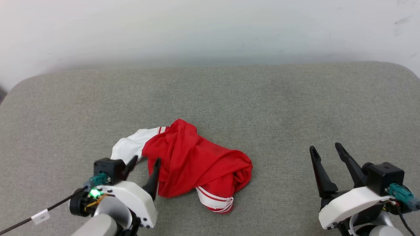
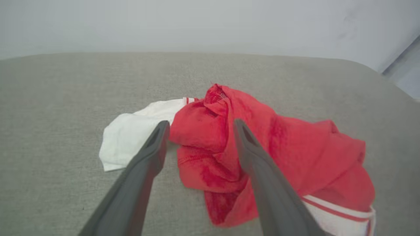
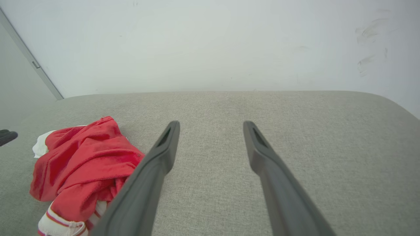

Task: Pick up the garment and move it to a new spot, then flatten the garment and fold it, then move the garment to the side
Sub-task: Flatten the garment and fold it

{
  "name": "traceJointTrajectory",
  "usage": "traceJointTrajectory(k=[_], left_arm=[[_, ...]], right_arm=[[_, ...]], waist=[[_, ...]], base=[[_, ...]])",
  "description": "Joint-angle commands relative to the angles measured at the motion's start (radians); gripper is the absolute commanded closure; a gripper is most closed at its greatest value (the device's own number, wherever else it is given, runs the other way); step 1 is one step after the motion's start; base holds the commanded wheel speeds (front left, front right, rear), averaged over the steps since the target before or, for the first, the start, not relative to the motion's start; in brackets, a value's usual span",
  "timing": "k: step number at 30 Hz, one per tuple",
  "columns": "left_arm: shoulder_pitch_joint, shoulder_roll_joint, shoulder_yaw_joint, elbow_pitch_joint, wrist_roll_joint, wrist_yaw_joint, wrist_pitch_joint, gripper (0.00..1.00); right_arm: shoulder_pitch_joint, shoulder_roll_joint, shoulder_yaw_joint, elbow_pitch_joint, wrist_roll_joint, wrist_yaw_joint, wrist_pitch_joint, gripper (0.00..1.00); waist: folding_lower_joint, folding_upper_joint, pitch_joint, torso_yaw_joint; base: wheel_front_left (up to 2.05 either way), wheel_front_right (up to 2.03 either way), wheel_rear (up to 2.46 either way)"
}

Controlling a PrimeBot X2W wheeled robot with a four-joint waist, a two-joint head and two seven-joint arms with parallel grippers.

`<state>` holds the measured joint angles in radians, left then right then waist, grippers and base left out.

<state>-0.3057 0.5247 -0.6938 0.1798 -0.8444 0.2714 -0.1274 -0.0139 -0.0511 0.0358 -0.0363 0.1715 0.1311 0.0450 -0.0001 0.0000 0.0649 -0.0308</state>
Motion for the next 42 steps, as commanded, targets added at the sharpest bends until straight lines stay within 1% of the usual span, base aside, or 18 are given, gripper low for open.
traceJointTrajectory(k=[1, 5, 9, 12, 16, 17, 18, 19, 21, 24, 29, 32, 35, 40, 41, 42], left_arm=[[0.014, 0.013, -0.014, -0.021, -0.003, -0.005, 0.034, 0.00], [0.028, 0.049, -0.074, -0.069, -0.020, -0.026, 0.171, 0.00], [0.003, 0.076, -0.123, -0.078, -0.031, -0.052, 0.292, 0.00], [-0.026, 0.083, -0.140, -0.056, -0.028, -0.066, 0.342, 0.00], [-0.062, 0.069, -0.155, -0.005, -0.041, -0.093, 0.386, 0.00], [-0.069, 0.067, -0.160, 0.007, -0.043, -0.103, 0.398, 0.25], [-0.078, 0.066, -0.162, 0.017, -0.044, -0.111, 0.405, 0.71], [-0.084, 0.063, -0.165, 0.024, -0.048, -0.118, 0.414, 1.00], [-0.097, 0.058, -0.166, 0.027, -0.041, -0.126, 0.409, 1.00], [-0.117, 0.056, -0.164, 0.000, -0.019, -0.120, 0.389, 1.00], [-0.186, 0.059, -0.170, -0.100, 0.048, -0.114, 0.368, 1.00], [-0.260, 0.039, -0.175, -0.157, 0.100, -0.114, 0.360, 1.00], [-0.343, -0.001, -0.178, -0.171, 0.133, -0.129, 0.356, 1.00], [-0.488, -0.099, -0.185, -0.095, 0.155, -0.174, 0.353, 1.00], [-0.488, -0.099, -0.185, -0.095, 0.155, -0.174, 0.353, 1.00], [-0.517, -0.118, -0.185, -0.073, 0.160, -0.184, 0.348, 1.00]], right_arm=[[0.009, 0.001, 0.000, -0.008, -0.005, -0.001, 0.003, 0.00], [0.017, 0.001, 0.006, -0.014, 0.000, -0.001, 0.006, 0.00], [0.008, 0.001, 0.011, -0.017, 0.007, -0.001, 0.005, 0.00], [-0.004, 0.001, 0.013, -0.016, 0.010, -0.001, 0.001, 0.00], [-0.012, 0.001, 0.016, -0.006, 0.013, -0.001, -0.004, 0.00], [-0.014, 0.001, 0.017, -0.004, 0.016, -0.001, -0.006, 0.00], [-0.016, 0.001, 0.016, -0.001, 0.018, -0.001, -0.008, 0.00], [-0.018, 0.001, 0.015, 0.002, 0.019, -0.001, -0.009, 0.00], [-0.021, 0.001, 0.014, 0.007, 0.020, -0.001, -0.013, 0.00], [-0.019, 0.001, 0.009, 0.014, 0.022, -0.001, -0.019, 0.00], [-0.023, 0.001, 0.003, 0.019, 0.025, -0.001, -0.019, 0.00], [-0.032, 0.001, 0.006, 0.016, 0.027, -0.001, -0.021, 0.00], [-0.046, 0.001, 0.015, 0.013, 0.029, -0.001, -0.025, 0.00], [-0.072, 0.001, 0.030, 0.015, 0.029, -0.001, -0.027, 0.00], [-0.072, 0.001, 0.030, 0.015, 0.029, -0.001, -0.027, 0.00], [-0.077, 0.001, 0.032, 0.016, 0.031, -0.001, -0.029, 0.00]], waist=[[0.0001, 0.0000, -0.002, -0.002], [0.0001, 0.0000, 0.001, -0.009], [0.0001, 0.0000, 0.019, -0.020], [0.0001, 0.0000, 0.037, -0.030], [0.0001, 0.0000, 0.053, -0.043], [0.0001, 0.0000, 0.056, -0.046], [0.0001, 0.0000, 0.058, -0.050], [0.0001, 0.0000, 0.060, -0.053], [0.0001, 0.0000, 0.060, -0.058], [0.0001, 0.0000, 0.058, -0.060], [0.0001, 0.0000, 0.060, -0.055], [0.0001, 0.0000, 0.070, -0.056], [0.0001, 0.0000, 0.093, -0.066], [0.0001, 0.0000, 0.145, -0.104], [0.0001, 0.0000, 0.145, -0.104], [0.0001, 0.0000, 0.158, -0.115]], base=[[0.00, 0.00, 0.00], [0.00, 0.00, 0.00], [0.00, 0.00, 0.00], [0.00, 0.00, 0.00], [0.00, 0.00, 0.00], [0.00, 0.00, 0.00], [0.00, 0.00, 0.00], [0.00, 0.00, 0.00], [0.00, 0.00, 0.00], [0.00, 0.00, 0.00], [0.00, 0.00, 0.00], [0.00, 0.00, 0.00], [0.00, 0.00, 0.00], [0.00, 0.00, 0.00], [0.00, 0.00, 0.00], [0.00, 0.00, 0.00]])
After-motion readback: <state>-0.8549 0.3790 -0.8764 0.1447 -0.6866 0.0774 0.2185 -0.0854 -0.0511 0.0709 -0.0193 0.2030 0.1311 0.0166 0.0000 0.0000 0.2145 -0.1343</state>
